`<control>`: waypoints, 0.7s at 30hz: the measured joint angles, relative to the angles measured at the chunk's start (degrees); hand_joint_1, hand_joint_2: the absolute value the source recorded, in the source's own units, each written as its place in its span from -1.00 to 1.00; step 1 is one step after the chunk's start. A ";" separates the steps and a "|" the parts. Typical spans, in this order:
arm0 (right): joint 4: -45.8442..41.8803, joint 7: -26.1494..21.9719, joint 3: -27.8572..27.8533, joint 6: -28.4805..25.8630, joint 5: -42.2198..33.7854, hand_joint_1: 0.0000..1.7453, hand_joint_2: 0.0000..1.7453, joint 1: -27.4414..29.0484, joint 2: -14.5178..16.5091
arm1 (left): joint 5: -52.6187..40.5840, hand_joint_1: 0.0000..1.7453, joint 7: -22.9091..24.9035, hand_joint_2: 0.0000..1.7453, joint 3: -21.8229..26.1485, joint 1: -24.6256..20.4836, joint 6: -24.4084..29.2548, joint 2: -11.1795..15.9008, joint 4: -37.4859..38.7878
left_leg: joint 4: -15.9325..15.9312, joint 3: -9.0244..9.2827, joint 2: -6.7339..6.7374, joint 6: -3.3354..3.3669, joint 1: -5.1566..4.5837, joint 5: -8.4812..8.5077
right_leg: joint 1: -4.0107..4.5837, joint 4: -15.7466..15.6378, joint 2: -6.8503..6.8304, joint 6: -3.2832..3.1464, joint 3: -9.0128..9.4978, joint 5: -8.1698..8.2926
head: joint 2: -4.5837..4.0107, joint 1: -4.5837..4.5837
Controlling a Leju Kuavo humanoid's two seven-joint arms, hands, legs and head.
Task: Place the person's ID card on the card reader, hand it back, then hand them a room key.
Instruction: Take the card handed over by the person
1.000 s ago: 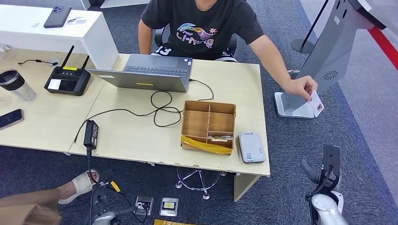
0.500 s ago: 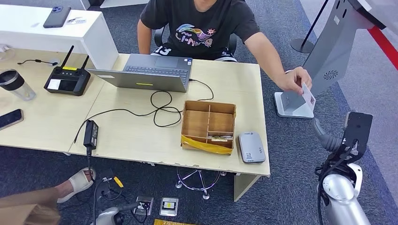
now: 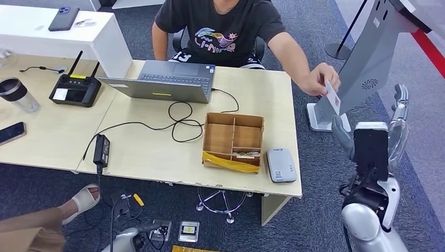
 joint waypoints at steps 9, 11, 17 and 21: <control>-1.72 0.22 9.17 0.38 13.62 -1.00 1.00 -1.85 1.28 | -0.68 -1.00 0.10 1.00 -1.15 -0.59 0.00 -0.30 0.00 | 0.00 -0.01 0.00 0.00 0.01 0.00 | 0.01 0.01 0.00 0.00 0.00 0.00 | 0.00 -0.01; -1.48 -0.01 11.48 0.88 16.36 -1.00 1.00 -2.43 2.21 | -1.03 -1.00 0.14 1.00 -1.16 -0.67 0.00 -0.44 0.00 | -0.01 -0.03 0.00 0.00 0.02 0.00 | 0.02 0.02 -0.01 -0.01 -0.01 -0.01 | 0.00 -0.01; 2.03 -0.81 18.58 3.26 19.34 -1.00 1.00 -4.50 6.28 | -2.02 -1.00 1.34 1.00 -1.29 -0.77 0.00 -0.74 0.00 | -0.02 -0.05 0.00 -0.01 0.03 0.00 | 0.03 0.03 0.00 -0.02 -0.04 -0.02 | 0.00 0.00; 5.52 -1.56 22.45 5.38 19.52 -1.00 1.00 -5.57 9.26 | -2.34 -1.00 2.01 1.00 -1.94 -0.77 0.00 -1.00 -0.02 | -0.02 -0.06 0.00 -0.01 0.03 0.01 | 0.03 0.03 -0.02 -0.03 -0.05 -0.02 | 0.00 0.01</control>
